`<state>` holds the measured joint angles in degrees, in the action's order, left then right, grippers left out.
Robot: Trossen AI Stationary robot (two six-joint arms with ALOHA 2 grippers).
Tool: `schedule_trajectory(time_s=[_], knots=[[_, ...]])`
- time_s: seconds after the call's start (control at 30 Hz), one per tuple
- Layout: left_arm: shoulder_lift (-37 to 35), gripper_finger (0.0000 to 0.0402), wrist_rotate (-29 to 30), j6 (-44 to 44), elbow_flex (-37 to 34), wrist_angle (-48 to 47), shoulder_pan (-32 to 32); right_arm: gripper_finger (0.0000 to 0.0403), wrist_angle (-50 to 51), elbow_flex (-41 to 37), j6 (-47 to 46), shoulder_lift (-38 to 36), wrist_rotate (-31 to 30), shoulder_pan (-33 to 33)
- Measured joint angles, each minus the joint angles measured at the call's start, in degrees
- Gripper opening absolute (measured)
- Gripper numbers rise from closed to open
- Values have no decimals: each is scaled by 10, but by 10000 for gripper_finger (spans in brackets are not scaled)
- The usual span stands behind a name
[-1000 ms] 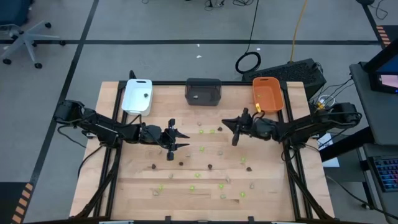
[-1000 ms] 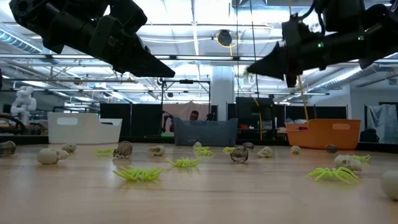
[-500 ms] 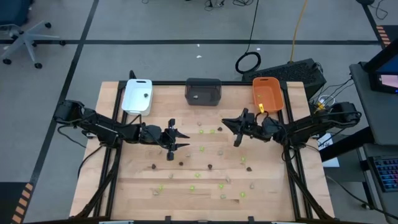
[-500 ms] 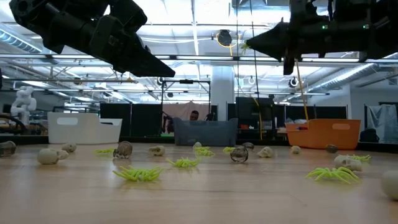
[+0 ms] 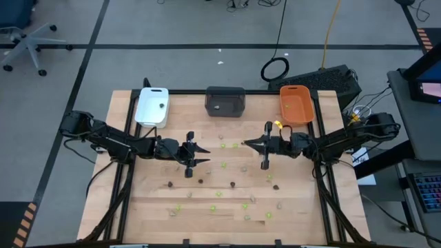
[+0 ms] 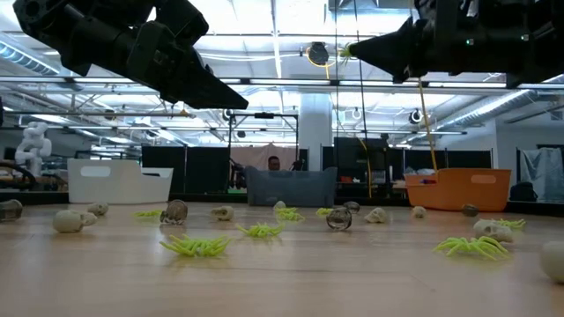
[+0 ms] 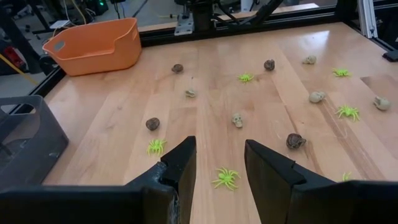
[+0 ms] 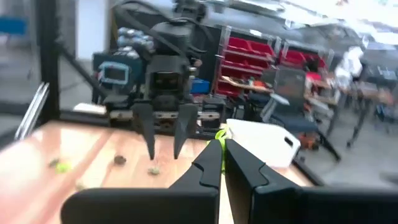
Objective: Sort Halloween decoration
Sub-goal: Put the green toy spider into the orange bin
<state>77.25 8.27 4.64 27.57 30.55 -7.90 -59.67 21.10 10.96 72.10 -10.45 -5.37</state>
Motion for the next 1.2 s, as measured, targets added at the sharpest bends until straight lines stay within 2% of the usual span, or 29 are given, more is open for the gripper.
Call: schedule_trajectory(time_s=[0.27,0.4,0.47,0.57,0.73,1.0,1.2], knots=[[0,134,0,0,0,0,0,0,4,0,140,0,16,0],[0,134,0,0,0,0,0,0,4,0,139,0,15,0],[0,134,0,1,0,0,0,0,1,0,95,0,8,0],[0,134,0,1,0,0,0,0,-2,0,19,-6,-45,0],[0,134,0,1,0,0,0,0,28,0,-46,-43,-115,4],[0,134,0,2,0,0,0,0,184,0,-92,-184,-251,42],[0,134,0,2,0,0,0,0,296,0,-95,-271,-337,103]])
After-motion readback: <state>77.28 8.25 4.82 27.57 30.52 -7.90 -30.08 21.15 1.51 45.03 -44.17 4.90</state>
